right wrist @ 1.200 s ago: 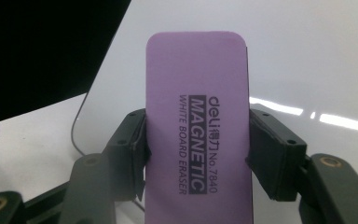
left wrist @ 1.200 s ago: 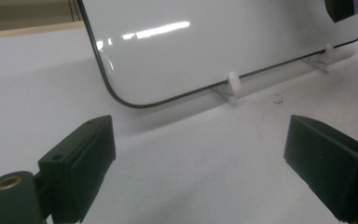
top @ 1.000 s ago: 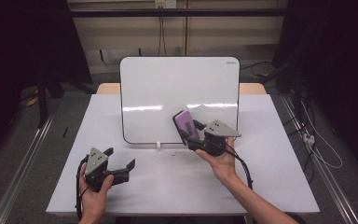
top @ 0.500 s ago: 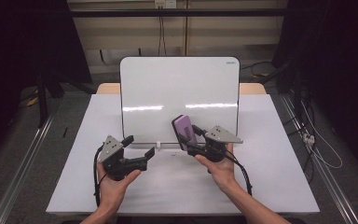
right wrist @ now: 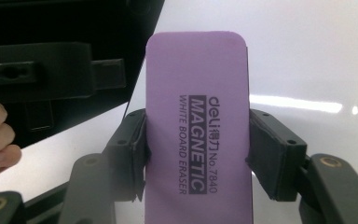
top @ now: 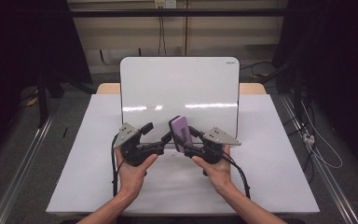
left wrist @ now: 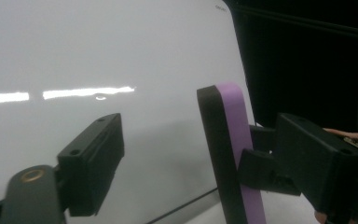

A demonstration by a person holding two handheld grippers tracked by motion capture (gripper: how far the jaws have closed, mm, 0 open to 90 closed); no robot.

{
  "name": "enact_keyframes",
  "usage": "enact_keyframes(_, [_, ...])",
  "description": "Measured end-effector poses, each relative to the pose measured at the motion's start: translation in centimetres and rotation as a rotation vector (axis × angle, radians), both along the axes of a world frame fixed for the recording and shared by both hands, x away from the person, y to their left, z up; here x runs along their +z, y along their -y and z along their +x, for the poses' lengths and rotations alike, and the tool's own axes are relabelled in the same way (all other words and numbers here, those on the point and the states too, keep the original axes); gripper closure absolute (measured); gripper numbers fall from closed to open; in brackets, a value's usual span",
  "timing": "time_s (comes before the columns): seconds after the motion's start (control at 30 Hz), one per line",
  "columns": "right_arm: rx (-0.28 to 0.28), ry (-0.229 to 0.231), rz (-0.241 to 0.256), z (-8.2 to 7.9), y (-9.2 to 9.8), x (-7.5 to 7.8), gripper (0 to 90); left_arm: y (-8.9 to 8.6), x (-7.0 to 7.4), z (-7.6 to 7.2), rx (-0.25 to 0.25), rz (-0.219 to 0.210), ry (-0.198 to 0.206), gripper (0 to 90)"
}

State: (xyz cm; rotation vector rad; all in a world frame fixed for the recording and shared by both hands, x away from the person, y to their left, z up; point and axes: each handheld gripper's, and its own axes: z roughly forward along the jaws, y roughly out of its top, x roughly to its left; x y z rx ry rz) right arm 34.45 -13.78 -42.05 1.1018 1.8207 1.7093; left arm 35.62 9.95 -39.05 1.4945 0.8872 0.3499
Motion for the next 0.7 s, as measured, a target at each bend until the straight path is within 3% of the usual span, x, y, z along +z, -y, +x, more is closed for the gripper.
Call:
enact_keyframes(0.1, [-0.002, -0.001, 0.006, 0.0, -0.1, -0.1, 41.6, 0.5, 0.0, 0.3, -0.013, 0.008, -0.002, 22.0])
enact_keyframes(0.23, [-0.001, -0.002, 0.007, 0.0, -0.3, -0.2, 41.6, 1.3, -0.1, 0.4, -0.021, -0.018, -0.003, 29.0])
enact_keyframes(0.33, [-0.001, 0.004, 0.006, -0.1, -0.4, -0.2, 41.6, 1.8, -0.2, 0.5, -0.013, -0.041, -0.004, 36.4])
enact_keyframes(0.4, [0.000, 0.006, 0.012, -0.2, -0.5, -0.2, 41.6, 2.0, -0.3, 0.6, -0.025, -0.031, -0.001, 42.4])
enact_keyframes(0.47, [-0.004, 0.008, 0.010, -0.2, -0.6, -0.3, 41.6, 2.3, -0.4, 0.6, -0.012, -0.061, -0.009, 46.5])
enact_keyframes(0.53, [-0.004, 0.002, 0.022, -0.2, -0.6, -0.3, 41.6, 2.4, -0.5, 0.5, -0.024, -0.053, -0.005, 51.2])
enact_keyframes(0.7, [-0.013, 0.003, 0.038, -0.2, -0.6, -0.4, 41.6, 2.6, -1.1, 0.3, 0.004, -0.064, -0.010, 52.3])
